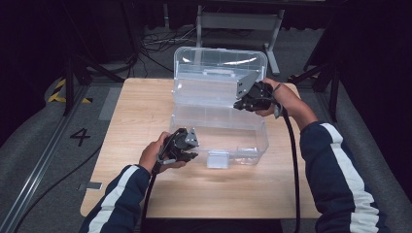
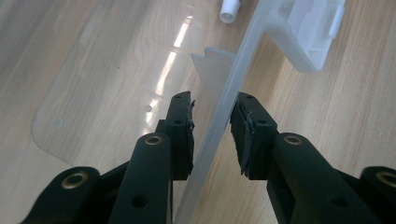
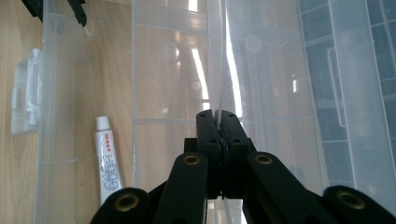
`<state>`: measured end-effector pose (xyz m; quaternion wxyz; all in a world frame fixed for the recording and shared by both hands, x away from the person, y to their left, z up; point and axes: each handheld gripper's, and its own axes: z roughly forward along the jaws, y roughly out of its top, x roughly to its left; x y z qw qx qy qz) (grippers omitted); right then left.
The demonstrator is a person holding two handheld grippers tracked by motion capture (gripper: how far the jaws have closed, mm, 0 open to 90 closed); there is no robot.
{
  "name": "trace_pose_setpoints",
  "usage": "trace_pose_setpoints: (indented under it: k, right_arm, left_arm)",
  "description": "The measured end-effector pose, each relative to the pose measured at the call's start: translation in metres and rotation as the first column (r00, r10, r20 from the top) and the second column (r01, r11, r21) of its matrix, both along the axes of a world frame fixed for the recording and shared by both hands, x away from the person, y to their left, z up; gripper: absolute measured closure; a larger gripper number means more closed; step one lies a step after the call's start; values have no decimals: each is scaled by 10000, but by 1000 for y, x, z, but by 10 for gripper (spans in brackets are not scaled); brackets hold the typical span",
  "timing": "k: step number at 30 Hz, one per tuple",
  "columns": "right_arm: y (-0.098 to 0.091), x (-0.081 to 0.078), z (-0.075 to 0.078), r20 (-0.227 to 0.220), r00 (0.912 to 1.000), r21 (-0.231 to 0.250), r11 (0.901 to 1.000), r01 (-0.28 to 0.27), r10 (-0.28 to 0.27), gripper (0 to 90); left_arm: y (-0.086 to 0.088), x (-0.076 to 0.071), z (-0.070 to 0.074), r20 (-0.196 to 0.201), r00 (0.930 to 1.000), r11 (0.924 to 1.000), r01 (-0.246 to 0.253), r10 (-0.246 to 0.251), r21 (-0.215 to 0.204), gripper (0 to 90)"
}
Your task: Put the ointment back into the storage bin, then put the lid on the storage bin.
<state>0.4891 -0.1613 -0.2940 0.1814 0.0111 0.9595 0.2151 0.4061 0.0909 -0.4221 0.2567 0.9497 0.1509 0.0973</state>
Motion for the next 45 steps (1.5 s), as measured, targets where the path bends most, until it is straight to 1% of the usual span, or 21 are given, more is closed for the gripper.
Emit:
trace_pose_setpoints:
  k: [4,6,9,11,13,15,18,19,22,27,32,33,34,41,42,43,44,45]
  right_arm:
    - [0,-4,0,-87,9999,17,10000,60,-60,894]
    - [0,-5,0,15,9999,-72,9999,109,-109,891]
    - [0,-6,-1,19,9999,-58,9999,134,-134,889]
    - [0,-8,-1,85,9999,-91,9999,116,-115,887]
    - [-1,-8,-1,62,9999,-97,9999,79,-79,887]
    - [-2,-8,-2,-29,10000,-24,10000,60,-60,887]
    - [-2,-9,-2,3,10000,-50,10000,66,-66,886]
    - [-3,-10,-3,-36,9999,91,9998,157,-157,884]
    - [-4,-10,-4,18,9998,239,9995,209,-209,882]
    - [-4,-13,-5,171,9996,207,9996,212,-216,881]
    - [-4,-17,-5,141,9997,166,9997,201,-203,879]
    - [-6,-18,-6,51,9998,332,9993,172,-174,879]
    - [-7,-19,-6,17,9999,373,9992,157,-158,879]
    - [-8,-28,-11,17,10000,503,9987,36,-37,878]
    - [-9,-29,-11,-87,9999,528,9986,75,-71,878]
    - [-9,-29,-11,-87,9999,528,9986,75,-71,878]
    - [-9,-31,-12,-21,10000,529,9986,25,-24,878]
    - [-10,-33,-14,-103,9999,693,9976,59,-52,878]
  left_arm:
    - [0,-1,0,78,10000,10000,-11,11,-16,691]
    - [0,-1,-1,170,9998,10000,-36,37,-61,687]
    - [0,-2,-1,214,9997,9999,-64,67,-109,684]
    - [1,-3,-2,260,9995,9994,-166,173,-292,679]
    - [2,-3,-2,292,9995,9994,-91,101,-337,677]
    - [2,-3,-2,277,9995,9992,-114,124,-392,677]
    - [2,-3,-2,307,9994,9991,-133,146,-409,675]
    - [2,-4,-3,367,9992,9988,-143,160,-458,673]
    - [2,-3,-3,354,9992,9988,-154,170,-458,672]
    - [2,-5,-3,415,9989,9986,-197,217,-488,665]
    - [3,-5,-3,494,9985,9983,-211,238,-543,658]
    - [3,-5,-4,505,9985,9983,-187,215,-549,654]
    - [3,-6,-4,567,9980,9976,-241,278,-644,650]
    - [3,-7,-5,680,9973,9976,-243,287,-650,646]
    - [3,-7,-5,709,9972,9975,-202,250,-674,645]
    - [3,-7,-5,709,9972,9975,-202,250,-674,641]
    - [3,-7,-5,793,9966,9976,-189,242,-673,641]
    - [3,-8,-6,974,9949,9972,-179,249,-721,636]
